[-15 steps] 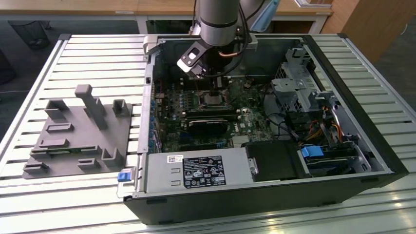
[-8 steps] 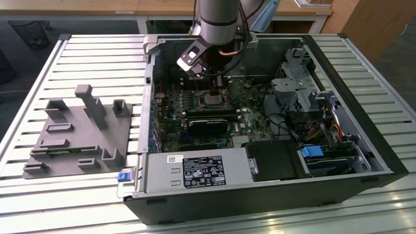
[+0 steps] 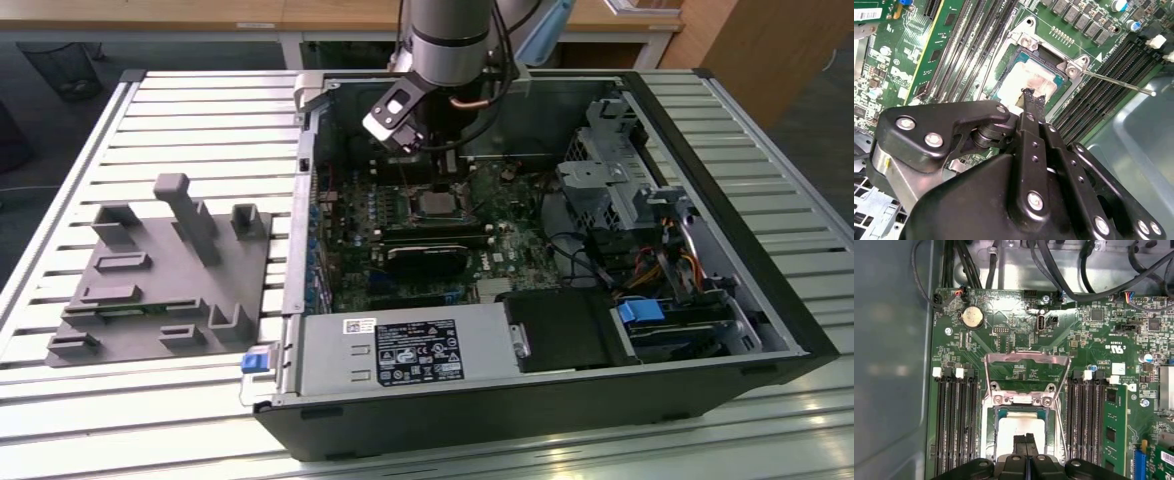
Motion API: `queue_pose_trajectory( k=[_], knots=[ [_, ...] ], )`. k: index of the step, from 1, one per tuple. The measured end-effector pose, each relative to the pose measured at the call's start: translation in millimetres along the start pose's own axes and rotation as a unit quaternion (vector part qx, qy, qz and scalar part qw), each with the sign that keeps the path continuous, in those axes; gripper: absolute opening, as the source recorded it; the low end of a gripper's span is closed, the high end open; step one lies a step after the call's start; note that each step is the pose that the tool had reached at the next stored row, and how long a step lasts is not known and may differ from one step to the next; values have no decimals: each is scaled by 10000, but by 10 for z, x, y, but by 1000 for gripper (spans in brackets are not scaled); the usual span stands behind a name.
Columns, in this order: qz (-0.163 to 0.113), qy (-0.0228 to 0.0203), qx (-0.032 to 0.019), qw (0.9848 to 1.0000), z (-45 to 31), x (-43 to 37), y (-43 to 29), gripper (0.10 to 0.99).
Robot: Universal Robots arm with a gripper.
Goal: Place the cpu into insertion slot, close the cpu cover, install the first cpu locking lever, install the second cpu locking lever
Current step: 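Close the cpu cover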
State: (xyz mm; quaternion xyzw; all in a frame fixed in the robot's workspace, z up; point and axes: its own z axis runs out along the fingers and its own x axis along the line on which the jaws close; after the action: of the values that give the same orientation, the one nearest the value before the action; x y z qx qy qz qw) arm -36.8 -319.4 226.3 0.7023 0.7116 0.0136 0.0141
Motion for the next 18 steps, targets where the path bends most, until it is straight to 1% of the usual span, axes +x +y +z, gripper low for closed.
queue_pose_trajectory(
  k=[4,5,6,13,15,18],
  knots=[
    [0,6,2,10000,-68,0,2,106],
    [0,7,2,10000,-75,-1,3,106],
    [0,13,2,10000,-74,-2,3,106],
    [1,11,3,10000,-84,-40,2,106],
    [1,13,2,10000,-126,-40,4,106],
    [1,12,3,10000,-236,-41,8,106]
  ],
)
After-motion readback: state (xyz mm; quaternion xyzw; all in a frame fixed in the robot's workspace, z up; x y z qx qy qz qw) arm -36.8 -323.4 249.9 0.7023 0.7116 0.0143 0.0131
